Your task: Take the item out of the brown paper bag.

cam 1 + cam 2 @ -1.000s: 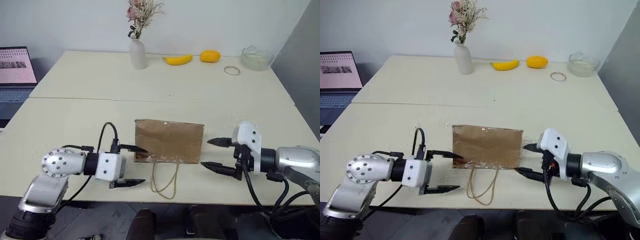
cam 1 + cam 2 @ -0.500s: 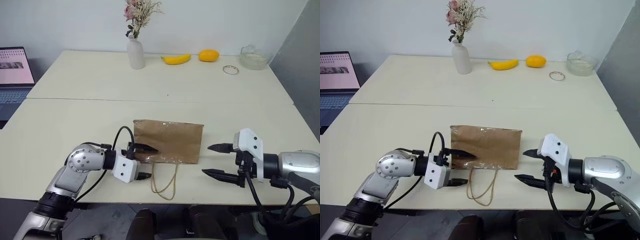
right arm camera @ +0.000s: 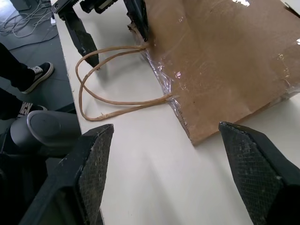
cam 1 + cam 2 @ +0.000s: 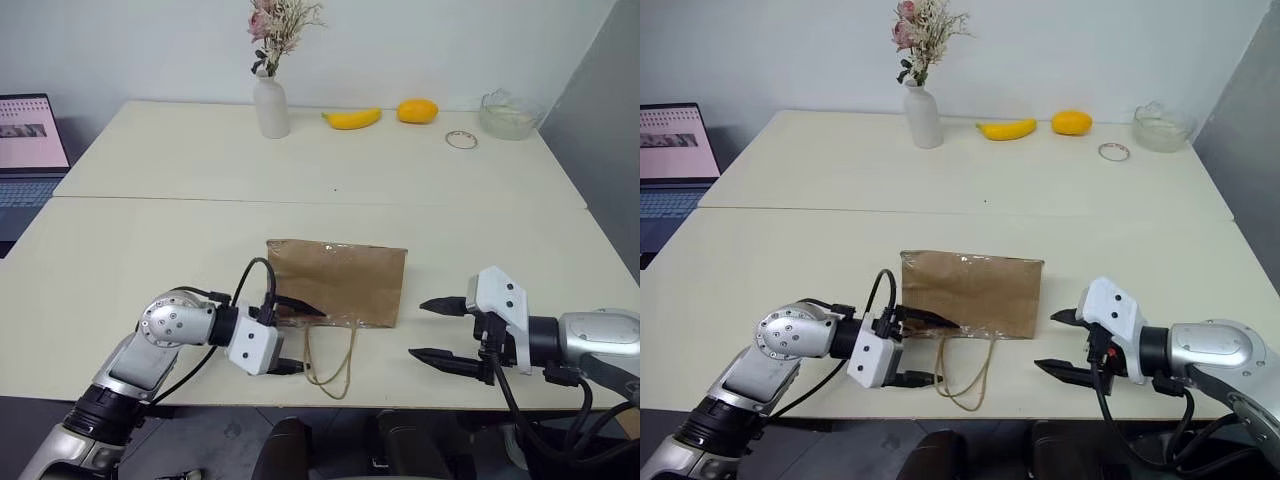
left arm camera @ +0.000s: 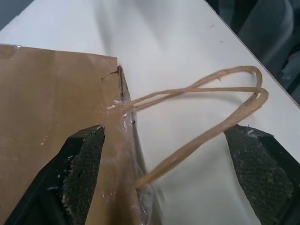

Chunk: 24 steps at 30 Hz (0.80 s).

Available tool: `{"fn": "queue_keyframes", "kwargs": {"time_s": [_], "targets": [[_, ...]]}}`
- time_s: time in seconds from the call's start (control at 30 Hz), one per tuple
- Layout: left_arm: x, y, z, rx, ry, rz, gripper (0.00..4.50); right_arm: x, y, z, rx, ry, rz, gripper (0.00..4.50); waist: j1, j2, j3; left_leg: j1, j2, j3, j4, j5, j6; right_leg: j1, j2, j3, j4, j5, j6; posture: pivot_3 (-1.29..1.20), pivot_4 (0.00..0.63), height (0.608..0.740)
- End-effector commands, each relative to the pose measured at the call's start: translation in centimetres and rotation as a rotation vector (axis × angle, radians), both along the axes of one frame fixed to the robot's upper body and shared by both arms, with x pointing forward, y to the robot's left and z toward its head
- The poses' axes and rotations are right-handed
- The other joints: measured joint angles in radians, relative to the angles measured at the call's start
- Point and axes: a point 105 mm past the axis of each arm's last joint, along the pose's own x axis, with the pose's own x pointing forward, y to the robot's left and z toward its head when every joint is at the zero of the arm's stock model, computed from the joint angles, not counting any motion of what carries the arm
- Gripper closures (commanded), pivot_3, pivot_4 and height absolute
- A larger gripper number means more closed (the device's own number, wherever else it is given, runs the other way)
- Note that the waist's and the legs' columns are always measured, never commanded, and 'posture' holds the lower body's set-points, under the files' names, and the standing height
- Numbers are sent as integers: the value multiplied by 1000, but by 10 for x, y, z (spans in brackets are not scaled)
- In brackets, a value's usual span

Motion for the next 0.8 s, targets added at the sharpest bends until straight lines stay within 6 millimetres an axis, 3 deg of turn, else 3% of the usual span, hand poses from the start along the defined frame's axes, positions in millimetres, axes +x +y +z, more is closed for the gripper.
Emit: {"fn": "queue_keyframes", "kwargs": {"time_s": [0.03, 0.5, 0.8], "targets": [[-4, -6, 9, -18, -21, -40, 259, -4, 3, 7, 3, -32, 38, 741, 0, 0, 0, 0, 0, 0, 0, 0, 0, 0, 0, 0, 0, 0, 0, 0, 150, 740], [-4, -8, 7, 1, -7, -56, 259, -5, 0, 4, -4, -17, 42, 741, 0, 0, 0, 0, 0, 1, 0, 0, 0, 0, 0, 0, 0, 0, 0, 0, 150, 740], [-4, -32, 4, -60, -39, -105, 259, -4, 5, 3, -6, -25, 62, 741, 1, 0, 0, 0, -1, 2, 0, 0, 0, 0, 1, 1, 0, 0, 0, 0, 150, 740]]}}
